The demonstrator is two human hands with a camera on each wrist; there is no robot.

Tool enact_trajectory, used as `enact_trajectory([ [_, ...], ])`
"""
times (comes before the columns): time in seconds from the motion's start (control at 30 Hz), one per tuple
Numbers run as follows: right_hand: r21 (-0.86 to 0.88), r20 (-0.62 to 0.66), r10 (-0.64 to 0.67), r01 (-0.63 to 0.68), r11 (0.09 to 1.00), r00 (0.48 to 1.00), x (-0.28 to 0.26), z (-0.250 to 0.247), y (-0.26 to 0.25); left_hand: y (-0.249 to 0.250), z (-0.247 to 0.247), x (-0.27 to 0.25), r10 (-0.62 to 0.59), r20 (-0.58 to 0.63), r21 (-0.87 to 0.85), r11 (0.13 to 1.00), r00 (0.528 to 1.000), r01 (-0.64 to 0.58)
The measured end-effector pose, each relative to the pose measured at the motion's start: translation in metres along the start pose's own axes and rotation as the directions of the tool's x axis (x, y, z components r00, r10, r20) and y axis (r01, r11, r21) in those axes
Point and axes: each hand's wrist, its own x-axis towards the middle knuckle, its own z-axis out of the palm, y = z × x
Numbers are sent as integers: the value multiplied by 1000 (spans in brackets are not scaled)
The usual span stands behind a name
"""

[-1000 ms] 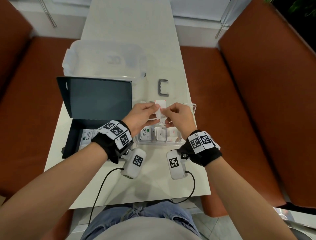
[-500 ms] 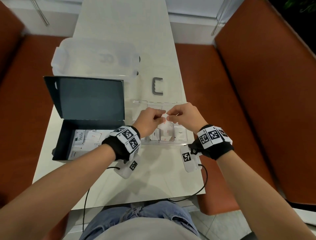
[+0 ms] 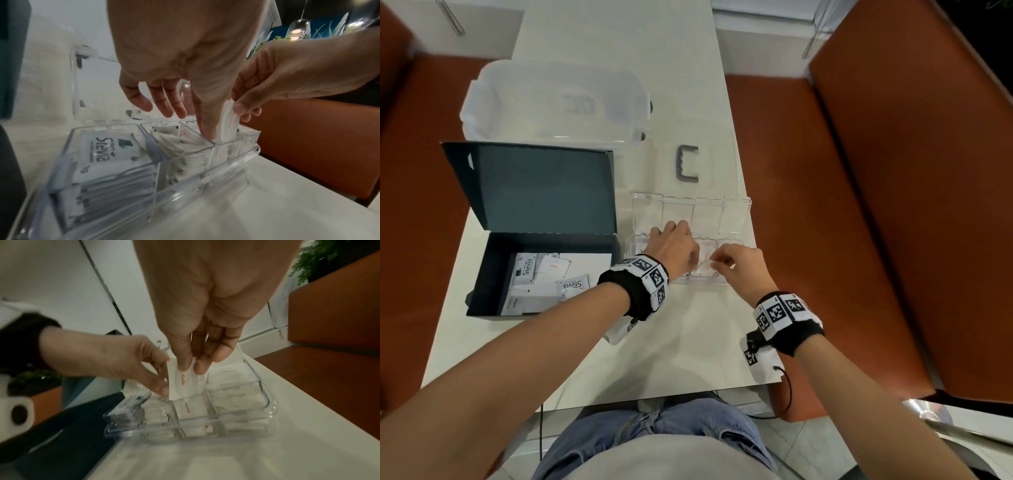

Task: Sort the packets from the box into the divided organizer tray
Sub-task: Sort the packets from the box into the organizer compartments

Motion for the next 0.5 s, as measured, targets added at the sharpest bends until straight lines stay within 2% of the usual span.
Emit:
enact_trajectory([
  [0.2, -109, 24, -23, 25, 994, 999, -3, 22, 5, 1, 7, 3, -8, -18, 0, 1000, 1000, 8],
  [0.5, -118, 48, 3, 2, 993, 999, 4, 29, 4, -4, 10, 3, -10, -12, -49, 999, 1000, 9],
])
